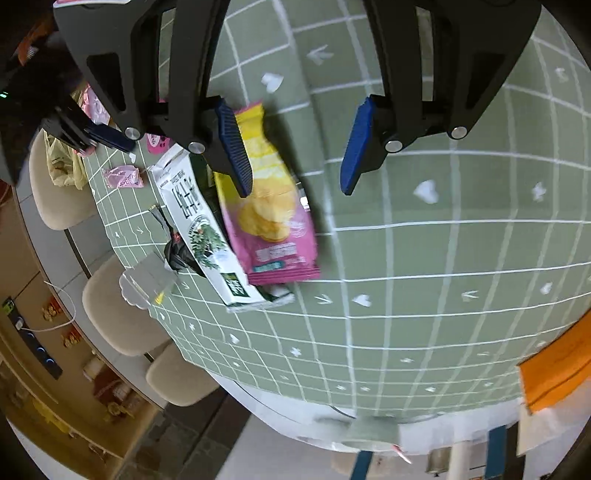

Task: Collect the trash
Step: 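Grasp the pink cartoon candy packet with the right tool, then grasp the pink chip bag with the left tool while the right tool holds the pink packet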

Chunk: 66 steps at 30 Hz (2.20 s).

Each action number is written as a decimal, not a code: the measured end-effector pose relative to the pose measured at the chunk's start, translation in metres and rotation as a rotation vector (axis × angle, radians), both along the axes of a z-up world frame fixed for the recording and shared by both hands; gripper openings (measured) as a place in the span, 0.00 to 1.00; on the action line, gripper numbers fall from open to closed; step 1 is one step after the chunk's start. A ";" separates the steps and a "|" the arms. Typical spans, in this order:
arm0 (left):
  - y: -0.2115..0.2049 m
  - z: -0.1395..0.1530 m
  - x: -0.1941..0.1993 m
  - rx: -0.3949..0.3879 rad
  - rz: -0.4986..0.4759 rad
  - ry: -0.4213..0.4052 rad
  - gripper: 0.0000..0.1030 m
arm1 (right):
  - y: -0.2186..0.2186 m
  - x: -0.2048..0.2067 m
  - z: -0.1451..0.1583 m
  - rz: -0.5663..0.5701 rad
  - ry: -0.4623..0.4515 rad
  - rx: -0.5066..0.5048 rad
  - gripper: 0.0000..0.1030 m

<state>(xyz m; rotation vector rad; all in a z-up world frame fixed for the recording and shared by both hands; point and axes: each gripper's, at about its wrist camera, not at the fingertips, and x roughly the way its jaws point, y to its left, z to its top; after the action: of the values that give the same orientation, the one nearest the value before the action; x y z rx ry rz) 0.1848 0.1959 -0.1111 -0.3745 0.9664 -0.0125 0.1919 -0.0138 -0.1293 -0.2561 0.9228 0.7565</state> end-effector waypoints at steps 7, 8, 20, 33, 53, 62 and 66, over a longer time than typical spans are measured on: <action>0.014 0.007 -0.014 0.018 0.051 -0.009 0.46 | 0.006 0.010 -0.010 0.036 0.063 0.029 0.44; 0.013 0.007 -0.014 0.016 0.049 -0.008 0.46 | 0.000 0.009 -0.007 0.020 0.074 0.046 0.44; -0.004 -0.006 -0.004 -0.006 -0.003 0.020 0.46 | -0.077 -0.028 0.023 -0.175 0.052 0.062 0.43; -0.017 -0.012 0.043 0.140 -0.022 -0.015 0.46 | -0.119 -0.074 0.018 -0.348 0.029 0.046 0.44; -0.051 -0.003 0.022 0.130 -0.233 -0.036 0.46 | -0.127 -0.083 0.023 -0.378 0.005 0.062 0.44; -0.042 -0.008 -0.033 0.053 -0.043 0.046 0.46 | -0.131 -0.084 0.027 -0.393 0.000 0.086 0.44; -0.043 -0.021 -0.031 0.011 0.010 0.105 0.40 | -0.133 -0.087 0.033 -0.400 -0.020 0.083 0.44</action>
<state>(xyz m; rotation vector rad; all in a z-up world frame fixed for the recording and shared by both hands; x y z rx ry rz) 0.1540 0.1529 -0.1316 -0.3728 1.0683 0.0221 0.1049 -0.1467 -0.0968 -0.0029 0.8854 0.4197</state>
